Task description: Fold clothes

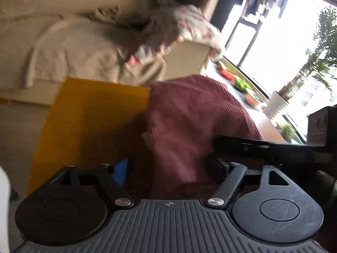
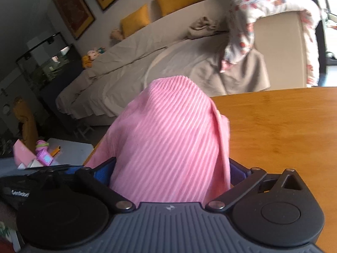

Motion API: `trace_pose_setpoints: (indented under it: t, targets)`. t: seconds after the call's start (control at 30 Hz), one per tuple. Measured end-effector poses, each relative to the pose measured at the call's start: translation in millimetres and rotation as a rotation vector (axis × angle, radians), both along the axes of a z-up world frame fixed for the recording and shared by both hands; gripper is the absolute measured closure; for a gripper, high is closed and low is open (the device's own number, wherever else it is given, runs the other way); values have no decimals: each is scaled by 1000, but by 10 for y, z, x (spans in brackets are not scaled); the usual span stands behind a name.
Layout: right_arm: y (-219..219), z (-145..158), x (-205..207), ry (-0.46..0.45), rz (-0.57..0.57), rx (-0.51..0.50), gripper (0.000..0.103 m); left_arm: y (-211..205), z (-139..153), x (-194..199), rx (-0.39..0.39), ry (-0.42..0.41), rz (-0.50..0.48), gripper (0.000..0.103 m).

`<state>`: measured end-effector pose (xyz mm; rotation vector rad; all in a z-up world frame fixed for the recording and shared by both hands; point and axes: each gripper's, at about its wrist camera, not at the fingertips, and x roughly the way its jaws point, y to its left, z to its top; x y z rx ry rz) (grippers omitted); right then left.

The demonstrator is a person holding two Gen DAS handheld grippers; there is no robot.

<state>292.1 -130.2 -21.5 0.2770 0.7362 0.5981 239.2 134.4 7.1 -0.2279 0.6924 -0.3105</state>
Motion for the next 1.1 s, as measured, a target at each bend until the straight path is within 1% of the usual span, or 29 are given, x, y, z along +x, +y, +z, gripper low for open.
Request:
trace_pose_setpoints:
  t: [0.03, 0.1, 0.13, 0.17, 0.23, 0.3, 0.4, 0.47, 0.53, 0.6, 0.7, 0.87, 1.1]
  targets:
    - [-57, 55, -126, -28, -15, -18, 0, -10, 31, -152, 13, -27, 15, 1]
    - [-144, 163, -485, -139, -55, -109, 0, -107, 77, -431, 61, -47, 51, 0]
    - [-180, 184, -628, -183, -64, -144, 0, -178, 83, -542, 86, -42, 77, 0]
    - [-196, 193, -774, -208, -73, -188, 0, -253, 86, -647, 110, -34, 105, 0]
    - [-208, 196, -1001, -205, -105, -269, 0, -386, 62, -819, 109, -24, 136, 0]
    - [-252, 192, -1197, -200, -123, -287, 0, -520, 27, -970, 92, -35, 152, 0]
    - [-357, 150, -1451, -177, -155, -306, 0, -743, -25, -1104, 134, -29, 185, 0]
    - [-424, 91, -1571, -147, -183, -350, 0, -861, -89, -1116, 172, -2, 220, 0]
    - [-477, 23, -1625, -136, -194, -386, 0, -943, -192, -1082, 198, 43, 260, 0]
    - [-516, -50, -1627, -139, -214, -428, 0, -1032, -235, -1052, 256, 30, 310, 0]
    - [-583, -147, -1552, -117, -241, -433, 0, -1173, -289, -1009, 335, 17, 354, 0]
    - [-629, -146, -1473, -114, -232, -427, 0, -1212, -300, -970, 332, 22, 382, 0]
    - [-597, -151, -1349, -119, -205, -427, 0, -1211, -312, -954, 332, 23, 382, 0]
